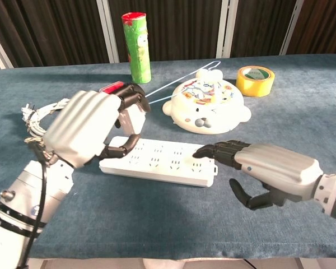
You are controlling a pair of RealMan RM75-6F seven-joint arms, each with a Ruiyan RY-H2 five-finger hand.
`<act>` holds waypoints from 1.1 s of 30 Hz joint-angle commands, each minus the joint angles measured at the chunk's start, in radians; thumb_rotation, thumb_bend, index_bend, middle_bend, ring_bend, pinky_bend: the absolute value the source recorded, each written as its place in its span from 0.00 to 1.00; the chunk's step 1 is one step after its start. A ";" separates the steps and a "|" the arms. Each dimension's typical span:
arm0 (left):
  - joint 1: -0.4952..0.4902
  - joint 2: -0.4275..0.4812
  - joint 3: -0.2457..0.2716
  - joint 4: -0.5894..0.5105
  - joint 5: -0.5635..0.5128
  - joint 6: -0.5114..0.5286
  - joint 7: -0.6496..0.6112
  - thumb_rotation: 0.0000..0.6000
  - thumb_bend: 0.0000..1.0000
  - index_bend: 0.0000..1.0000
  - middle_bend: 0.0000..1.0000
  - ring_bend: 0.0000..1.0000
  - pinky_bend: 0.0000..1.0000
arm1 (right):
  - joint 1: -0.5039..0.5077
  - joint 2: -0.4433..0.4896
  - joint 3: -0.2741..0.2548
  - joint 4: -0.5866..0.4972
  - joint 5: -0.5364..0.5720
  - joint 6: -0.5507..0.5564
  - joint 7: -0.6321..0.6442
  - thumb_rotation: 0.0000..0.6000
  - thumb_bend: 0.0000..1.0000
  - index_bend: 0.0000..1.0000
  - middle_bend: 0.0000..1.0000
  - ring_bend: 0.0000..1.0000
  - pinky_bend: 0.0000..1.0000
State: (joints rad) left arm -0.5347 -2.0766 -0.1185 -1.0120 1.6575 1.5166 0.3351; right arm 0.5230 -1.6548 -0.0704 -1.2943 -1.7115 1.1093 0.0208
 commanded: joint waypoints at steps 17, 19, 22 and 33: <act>0.175 0.349 -0.055 -0.270 -0.377 -0.201 0.038 1.00 0.57 0.47 0.60 0.52 0.46 | -0.073 0.305 0.037 -0.232 -0.008 0.228 0.086 1.00 0.83 0.00 0.14 0.01 0.06; 0.182 0.372 -0.050 -0.303 -0.419 -0.241 0.045 1.00 0.57 0.45 0.57 0.50 0.45 | -0.071 0.315 0.033 -0.237 -0.009 0.212 0.056 1.00 0.82 0.00 0.14 0.01 0.06; 0.183 0.394 -0.050 -0.325 -0.455 -0.275 0.061 1.00 0.54 0.32 0.45 0.43 0.43 | -0.066 0.325 0.027 -0.245 -0.005 0.179 -0.002 1.00 0.80 0.00 0.14 0.00 0.06; 0.183 0.459 -0.036 -0.404 -0.443 -0.302 -0.016 1.00 0.41 0.00 0.06 0.07 0.31 | -0.073 0.326 0.031 -0.276 0.017 0.150 -0.071 1.00 0.77 0.00 0.14 0.00 0.06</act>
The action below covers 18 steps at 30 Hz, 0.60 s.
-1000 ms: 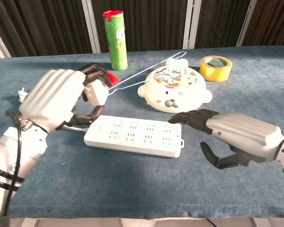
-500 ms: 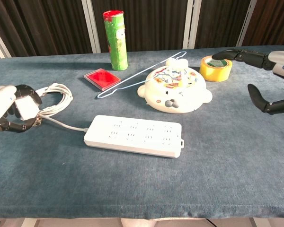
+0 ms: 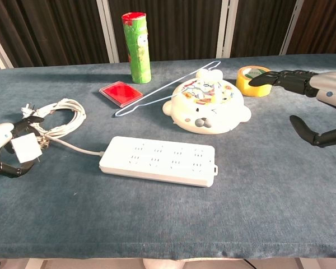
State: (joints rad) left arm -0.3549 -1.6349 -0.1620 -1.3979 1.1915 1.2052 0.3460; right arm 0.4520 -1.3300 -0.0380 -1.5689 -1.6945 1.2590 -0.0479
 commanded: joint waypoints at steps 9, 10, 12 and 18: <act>0.075 0.155 0.089 -0.097 0.173 0.120 -0.152 1.00 0.41 0.00 0.04 0.05 0.23 | -0.051 0.085 -0.018 -0.062 0.039 0.017 -0.048 1.00 0.69 0.00 0.12 0.00 0.05; 0.090 0.177 0.105 -0.107 0.202 0.144 -0.185 1.00 0.42 0.00 0.04 0.05 0.22 | -0.064 0.103 -0.024 -0.075 0.046 0.025 -0.056 1.00 0.67 0.00 0.12 0.00 0.05; 0.127 0.234 0.150 -0.121 0.289 0.212 -0.255 1.00 0.44 0.00 0.04 0.05 0.21 | -0.108 0.153 -0.045 -0.115 0.082 0.044 -0.090 1.00 0.62 0.00 0.10 0.00 0.03; 0.268 0.354 0.239 -0.096 0.418 0.441 -0.314 1.00 0.46 0.00 0.04 0.05 0.18 | -0.276 0.228 -0.080 -0.139 0.185 0.196 -0.186 1.00 0.48 0.00 0.08 0.00 0.00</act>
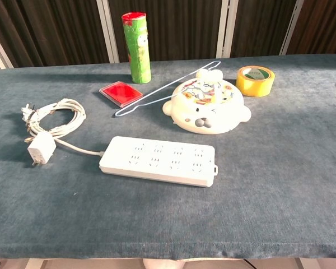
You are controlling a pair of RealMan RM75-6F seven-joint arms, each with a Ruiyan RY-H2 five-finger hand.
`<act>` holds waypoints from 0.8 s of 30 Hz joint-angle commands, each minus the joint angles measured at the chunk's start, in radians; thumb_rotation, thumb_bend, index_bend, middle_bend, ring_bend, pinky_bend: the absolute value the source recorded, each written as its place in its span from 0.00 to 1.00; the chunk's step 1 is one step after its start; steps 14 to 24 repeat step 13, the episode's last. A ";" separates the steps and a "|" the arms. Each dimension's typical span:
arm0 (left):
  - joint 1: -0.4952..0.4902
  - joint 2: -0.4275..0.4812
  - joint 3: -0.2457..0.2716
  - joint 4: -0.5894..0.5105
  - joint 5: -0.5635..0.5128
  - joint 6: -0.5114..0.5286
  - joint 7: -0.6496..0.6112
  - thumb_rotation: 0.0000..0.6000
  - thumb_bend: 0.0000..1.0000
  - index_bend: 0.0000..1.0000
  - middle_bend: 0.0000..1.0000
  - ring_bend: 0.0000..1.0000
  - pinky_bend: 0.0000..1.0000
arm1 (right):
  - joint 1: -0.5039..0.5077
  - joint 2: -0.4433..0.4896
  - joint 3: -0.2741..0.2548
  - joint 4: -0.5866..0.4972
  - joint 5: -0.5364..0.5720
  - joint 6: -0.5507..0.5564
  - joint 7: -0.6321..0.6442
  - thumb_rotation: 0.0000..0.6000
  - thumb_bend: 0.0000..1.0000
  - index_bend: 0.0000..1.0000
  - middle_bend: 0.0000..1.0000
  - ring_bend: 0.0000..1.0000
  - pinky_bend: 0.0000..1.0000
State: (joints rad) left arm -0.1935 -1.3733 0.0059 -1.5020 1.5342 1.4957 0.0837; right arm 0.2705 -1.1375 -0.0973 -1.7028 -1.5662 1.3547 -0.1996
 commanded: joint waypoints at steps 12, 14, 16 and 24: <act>0.152 0.231 0.089 -0.079 0.053 0.126 -0.020 1.00 0.46 0.00 0.04 0.04 0.17 | -0.213 0.025 0.026 0.110 0.031 0.268 0.108 1.00 0.40 0.00 0.08 0.00 0.00; 0.149 0.239 0.092 -0.093 0.046 0.106 -0.009 1.00 0.46 0.00 0.04 0.04 0.16 | -0.211 0.024 0.028 0.110 0.030 0.258 0.102 1.00 0.40 0.00 0.08 0.00 0.00; 0.149 0.239 0.092 -0.093 0.046 0.106 -0.009 1.00 0.46 0.00 0.04 0.04 0.16 | -0.211 0.024 0.028 0.110 0.030 0.258 0.102 1.00 0.40 0.00 0.08 0.00 0.00; 0.149 0.239 0.092 -0.093 0.046 0.106 -0.009 1.00 0.46 0.00 0.04 0.04 0.16 | -0.211 0.024 0.028 0.110 0.030 0.258 0.102 1.00 0.40 0.00 0.08 0.00 0.00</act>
